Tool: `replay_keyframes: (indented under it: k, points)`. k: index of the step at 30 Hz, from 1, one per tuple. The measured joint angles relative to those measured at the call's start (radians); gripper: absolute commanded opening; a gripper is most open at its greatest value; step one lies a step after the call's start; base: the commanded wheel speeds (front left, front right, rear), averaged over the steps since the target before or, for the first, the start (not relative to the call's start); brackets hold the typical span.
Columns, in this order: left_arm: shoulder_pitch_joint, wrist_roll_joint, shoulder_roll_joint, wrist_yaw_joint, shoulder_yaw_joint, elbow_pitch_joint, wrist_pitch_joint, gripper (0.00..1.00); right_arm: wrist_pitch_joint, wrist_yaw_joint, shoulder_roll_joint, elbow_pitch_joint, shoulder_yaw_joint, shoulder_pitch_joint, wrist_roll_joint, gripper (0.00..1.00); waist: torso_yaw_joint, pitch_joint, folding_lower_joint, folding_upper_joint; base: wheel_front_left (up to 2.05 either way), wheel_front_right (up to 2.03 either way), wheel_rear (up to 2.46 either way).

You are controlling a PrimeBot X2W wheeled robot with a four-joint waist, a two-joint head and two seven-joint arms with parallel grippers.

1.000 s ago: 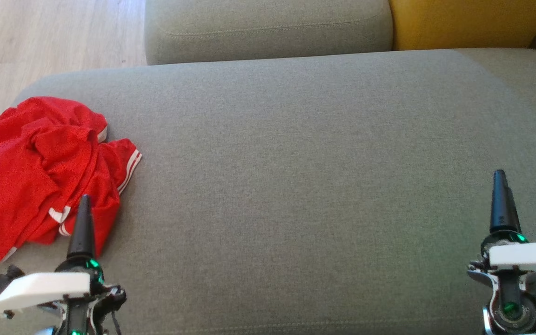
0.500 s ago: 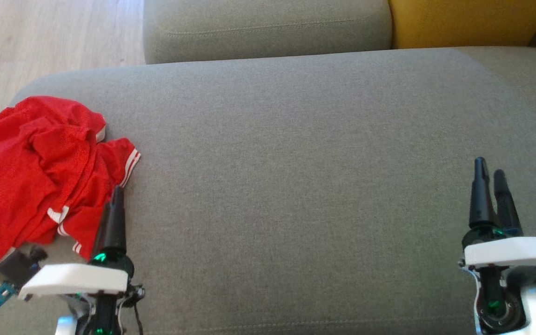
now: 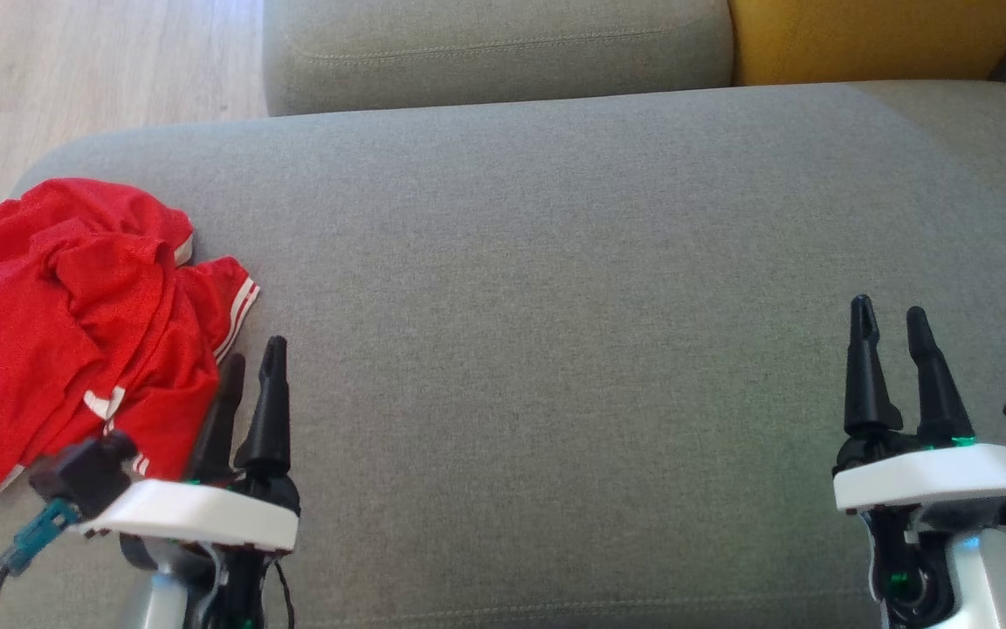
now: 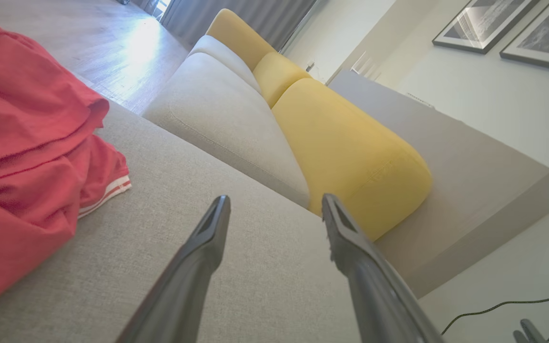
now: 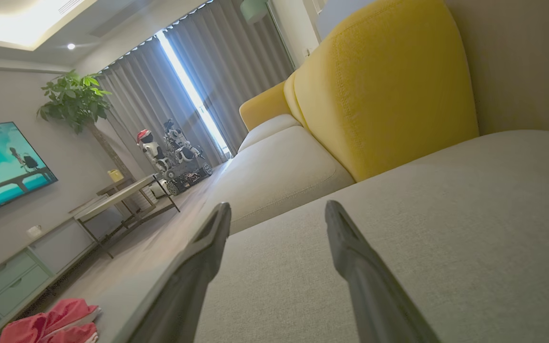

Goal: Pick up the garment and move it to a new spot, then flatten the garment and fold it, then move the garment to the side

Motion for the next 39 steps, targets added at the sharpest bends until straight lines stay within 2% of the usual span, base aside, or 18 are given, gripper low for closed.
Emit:
replay_keyframes:
  k: [7, 17, 25, 32, 35, 39]
  points:
    - [0.000, 0.172, 0.009, 0.007, -0.048, 0.027, -0.021, 1.00, -0.023, 0.000, 0.000, 0.000, 0.002, 0.002, -0.121, 1.00, 0.001, 0.001, 0.0000, 0.0000, 0.00, 0.00, 0.00]
    - [0.000, 0.293, 0.025, 0.044, -0.094, 0.047, -0.042, 1.00, -0.050, 0.000, 0.000, 0.001, 0.028, 0.005, -0.272, 1.00, 0.001, -0.002, 0.0000, 0.0000, 0.00, 0.00, 0.00]
    - [0.000, 0.394, 0.033, 0.088, -0.124, 0.005, -0.072, 1.00, -0.070, 0.000, -0.001, -0.002, 0.037, 0.005, -0.366, 1.00, 0.002, 0.000, 0.0000, 0.0000, 0.00, 0.00, 0.00]
    - [-0.001, 0.505, 0.068, 0.139, -0.185, -0.023, -0.093, 1.00, -0.097, 0.000, -0.001, -0.012, 0.056, 0.006, -0.456, 1.00, 0.003, 0.005, 0.0000, 0.0000, 0.00, 0.00, 0.00]
    - [-0.001, 0.529, 0.069, 0.149, -0.191, -0.030, -0.102, 1.00, -0.107, 0.000, -0.002, -0.011, 0.061, 0.006, -0.463, 1.00, 0.004, 0.006, 0.0000, 0.0000, 0.00, 0.00, 0.00]
    - [-0.002, 0.593, 0.086, 0.194, -0.215, -0.042, -0.113, 1.00, -0.115, 0.000, -0.002, -0.012, 0.071, 0.006, -0.494, 1.00, 0.005, 0.007, 0.0000, 0.0000, 0.00, 0.00, 0.00]
